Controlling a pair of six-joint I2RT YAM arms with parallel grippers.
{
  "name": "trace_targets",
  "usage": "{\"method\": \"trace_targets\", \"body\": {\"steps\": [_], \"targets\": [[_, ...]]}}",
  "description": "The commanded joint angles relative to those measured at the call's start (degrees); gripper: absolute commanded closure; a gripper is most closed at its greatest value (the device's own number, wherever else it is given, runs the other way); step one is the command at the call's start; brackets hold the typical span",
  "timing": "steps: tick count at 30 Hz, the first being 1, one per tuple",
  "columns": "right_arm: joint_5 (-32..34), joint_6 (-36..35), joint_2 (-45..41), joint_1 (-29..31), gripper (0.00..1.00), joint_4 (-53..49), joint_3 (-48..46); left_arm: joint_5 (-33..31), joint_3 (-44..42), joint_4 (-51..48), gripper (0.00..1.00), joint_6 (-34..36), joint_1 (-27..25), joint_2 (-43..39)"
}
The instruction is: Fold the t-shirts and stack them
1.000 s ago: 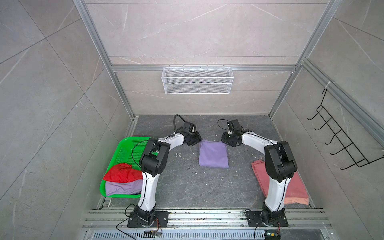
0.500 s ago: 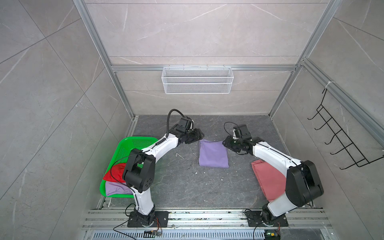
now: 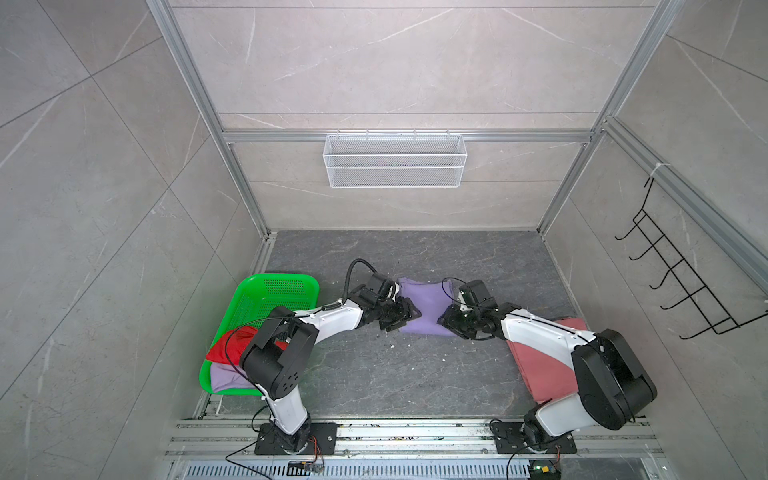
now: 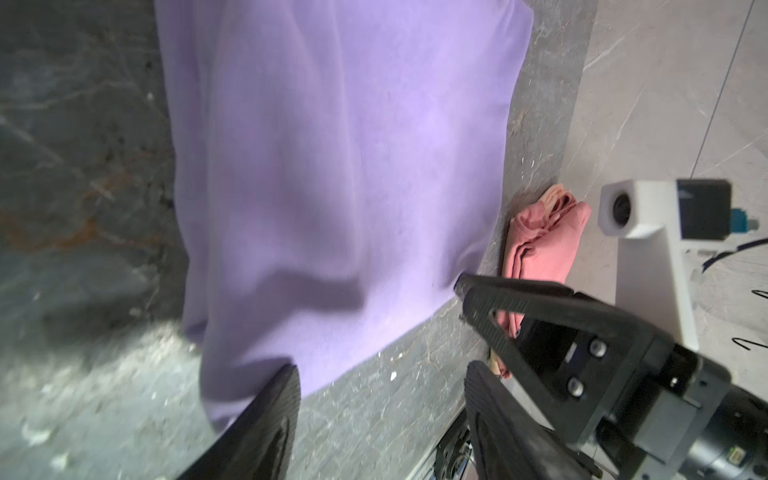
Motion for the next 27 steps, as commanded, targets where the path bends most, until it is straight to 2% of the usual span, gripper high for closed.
{"method": "trace_targets", "body": {"steps": [1, 8, 13, 17, 20, 22, 27], "targets": [[1.6, -1.7, 2.8, 0.2, 0.53, 1.3, -1.8, -0.2, -2.6, 6.7, 0.35, -2.9, -0.1, 2.4], [5.3, -2.5, 6.0, 0.1, 0.54, 1.8, -4.7, -3.5, -9.6, 11.5, 0.35, -6.0, 0.0, 4.1], [5.4, -3.4, 3.1, 0.1, 0.54, -0.3, -3.5, -3.7, -8.7, 10.0, 0.35, -4.5, 0.0, 1.6], [5.5, -4.6, -2.0, 0.1, 0.53, -2.5, 0.6, -4.1, -1.0, -0.3, 0.35, 1.4, 0.1, -2.9], [7.8, -5.1, -2.7, 0.1, 0.48, -4.0, 5.7, -2.5, 9.1, -9.4, 0.34, 7.4, 1.0, -1.6], [8.6, -5.8, -0.9, 0.0, 0.44, -4.1, 9.9, -0.3, 15.0, -12.0, 0.34, 9.4, 1.9, 1.1], [7.9, -6.0, 9.1, -0.7, 0.44, -3.8, 21.1, 1.9, 24.4, -13.2, 0.34, 10.5, 4.0, 9.9]]}}
